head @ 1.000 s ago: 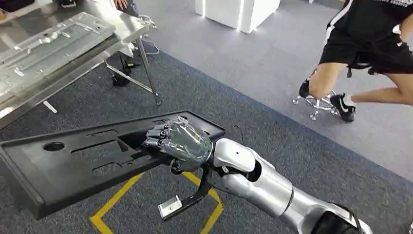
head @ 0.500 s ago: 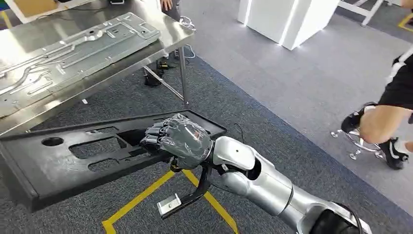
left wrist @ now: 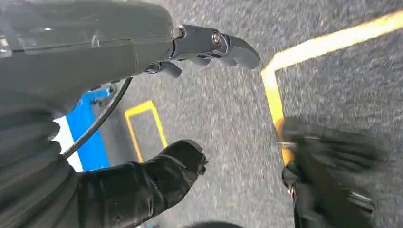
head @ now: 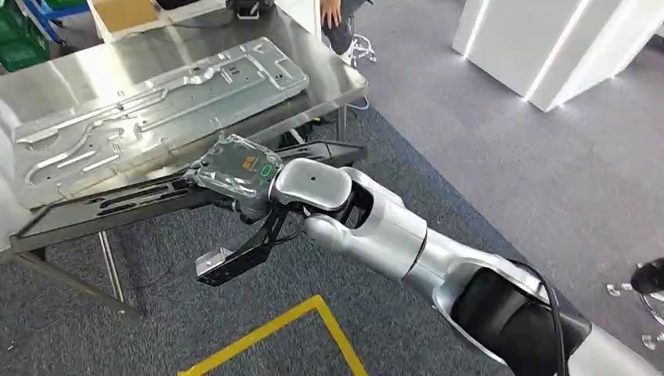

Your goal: Take the parts from the cabinet and place them on the table.

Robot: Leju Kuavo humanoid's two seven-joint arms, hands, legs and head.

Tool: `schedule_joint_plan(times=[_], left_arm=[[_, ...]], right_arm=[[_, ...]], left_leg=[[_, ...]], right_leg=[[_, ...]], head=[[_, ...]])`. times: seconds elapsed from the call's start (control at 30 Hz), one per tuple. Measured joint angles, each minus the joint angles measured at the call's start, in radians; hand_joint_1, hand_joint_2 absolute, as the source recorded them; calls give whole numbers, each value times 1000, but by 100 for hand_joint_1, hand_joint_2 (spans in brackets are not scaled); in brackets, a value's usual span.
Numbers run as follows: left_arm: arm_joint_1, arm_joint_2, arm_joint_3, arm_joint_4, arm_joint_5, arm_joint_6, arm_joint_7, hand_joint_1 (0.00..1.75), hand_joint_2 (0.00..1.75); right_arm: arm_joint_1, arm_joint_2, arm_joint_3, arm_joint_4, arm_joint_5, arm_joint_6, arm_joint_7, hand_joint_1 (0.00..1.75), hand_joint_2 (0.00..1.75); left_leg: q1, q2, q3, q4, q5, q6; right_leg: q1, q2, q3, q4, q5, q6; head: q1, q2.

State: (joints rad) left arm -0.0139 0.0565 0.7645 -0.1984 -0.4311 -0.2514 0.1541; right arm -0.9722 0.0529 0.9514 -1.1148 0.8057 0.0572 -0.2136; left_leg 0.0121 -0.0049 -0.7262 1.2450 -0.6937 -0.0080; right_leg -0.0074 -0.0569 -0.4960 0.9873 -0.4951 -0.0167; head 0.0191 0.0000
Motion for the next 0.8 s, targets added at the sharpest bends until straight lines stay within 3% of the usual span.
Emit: schedule_joint_plan(times=[0.03,0.07,0.1,0.13,0.17,0.2,0.23,0.27,0.3,0.33,0.37,0.4,0.47,0.5,0.53,0.57,0.6,0.63,0.67,0.7,0.73,0.77,0.8], left_arm=[[7,0,0,0,0,-1,0,0,175],[13,0,1,0,0,-2,0,0,175],[19,3,2,0,1,-3,-1,0,175],[20,2,3,1,2,-3,-3,0,175],[20,1,5,1,2,-4,-3,0,175],[17,1,6,0,3,-3,-4,0,175],[14,1,6,0,3,-2,-5,0,175],[8,2,9,0,3,-1,-5,0,175],[7,2,13,0,4,0,-5,0,175],[2,1,15,0,6,0,-5,0,175],[-3,1,16,0,9,1,-5,0,175],[-6,1,17,0,10,2,-6,0,175],[-3,-1,20,0,11,5,-6,0,175],[0,-2,22,0,11,6,-6,0,175],[3,-3,23,0,11,8,-6,0,175],[8,-3,23,0,11,8,-5,0,175],[17,-8,23,1,12,8,-5,0,175],[12,-11,24,2,11,8,-5,0,175],[7,-11,24,3,12,10,-5,0,175],[9,-13,25,3,12,10,-5,0,175],[13,-13,25,2,12,10,-5,0,175],[11,-9,26,2,12,10,-5,0,175],[7,-11,26,2,12,9,-4,0,175]], right_arm=[[-5,5,2,6,0,0,1,175,175],[-7,7,3,12,0,1,1,175,175],[-7,5,7,23,0,2,1,175,175],[-6,9,14,32,0,3,1,175,175],[-7,13,19,34,0,6,1,175,175],[-10,23,21,33,2,6,2,175,175],[-22,32,21,33,3,7,6,175,175],[-42,42,22,34,3,8,7,175,175],[-50,48,24,35,3,9,7,175,175],[-51,49,25,36,3,9,7,175,175],[-48,50,28,39,3,10,7,175,175],[-44,51,33,44,3,13,7,175,175],[-41,51,38,56,5,14,10,175,175],[-41,52,40,60,5,14,10,175,175],[-42,52,41,62,5,14,10,175,175],[-41,52,44,66,5,14,11,175,175],[-36,48,48,78,8,15,12,175,175],[-32,38,51,91,10,15,15,175,175],[-29,46,57,94,13,18,16,175,175],[-31,46,59,95,14,18,17,175,175],[-39,53,60,94,15,18,19,175,175],[-58,64,60,94,18,16,23,175,175],[-72,72,60,92,21,16,24,175,175]], left_leg=[[-3,5,-9,-59,39,11],[-12,23,-13,-129,143,30],[-28,71,-13,-215,334,55],[-46,80,-17,-255,423,62],[-43,70,-5,-231,397,60],[-37,50,8,-232,375,59],[-36,38,18,-232,360,61],[-32,25,40,-233,351,66],[-32,15,56,-235,339,75],[-31,2,74,-238,323,82],[-31,-13,92,-240,308,85],[-29,-32,114,-241,291,84],[-28,-68,158,-241,254,82],[-28,-87,186,-241,233,80],[-28,-103,212,-241,214,78],[-29,-115,237,-241,194,77],[-24,-126,245,-245,172,76],[-24,-146,275,-230,149,67],[-27,-165,286,-231,123,59],[-22,-174,320,-233,114,57],[-23,-171,309,-204,138,51],[-27,-170,277,-150,168,43],[-28,-106,231,-66,208,38]], right_leg=[[5,-9,31,-5,-22,0],[10,-20,61,-11,-43,0],[11,-28,75,-16,-65,0],[22,-32,106,-12,-91,8],[24,-45,122,-26,-118,12],[25,-54,161,-16,-114,14],[26,-52,144,22,-85,19],[21,-43,97,103,-57,22],[14,5,40,199,-18,27],[13,35,-20,279,-18,30],[9,46,-72,325,-53,33],[6,48,-116,346,-113,35],[3,49,-184,330,-223,40],[2,50,-209,294,-250,40],[3,55,-224,244,-228,40],[3,73,-235,177,-137,38],[1,115,-241,89,49,33],[7,139,-258,46,153,27],[15,145,-233,57,155,17],[20,137,-217,64,141,3],[20,118,-199,60,128,-10],[15,107,-177,53,121,-20],[15,100,-157,40,109,-24]], head=[[2,0],[0,0],[3,0],[0,0],[3,0],[0,0],[4,0],[1,0],[2,0],[0,0],[2,0],[0,0],[0,0],[1,0],[1,0],[2,0],[3,0],[0,0],[2,0],[4,0],[3,0],[4,0],[3,0]])
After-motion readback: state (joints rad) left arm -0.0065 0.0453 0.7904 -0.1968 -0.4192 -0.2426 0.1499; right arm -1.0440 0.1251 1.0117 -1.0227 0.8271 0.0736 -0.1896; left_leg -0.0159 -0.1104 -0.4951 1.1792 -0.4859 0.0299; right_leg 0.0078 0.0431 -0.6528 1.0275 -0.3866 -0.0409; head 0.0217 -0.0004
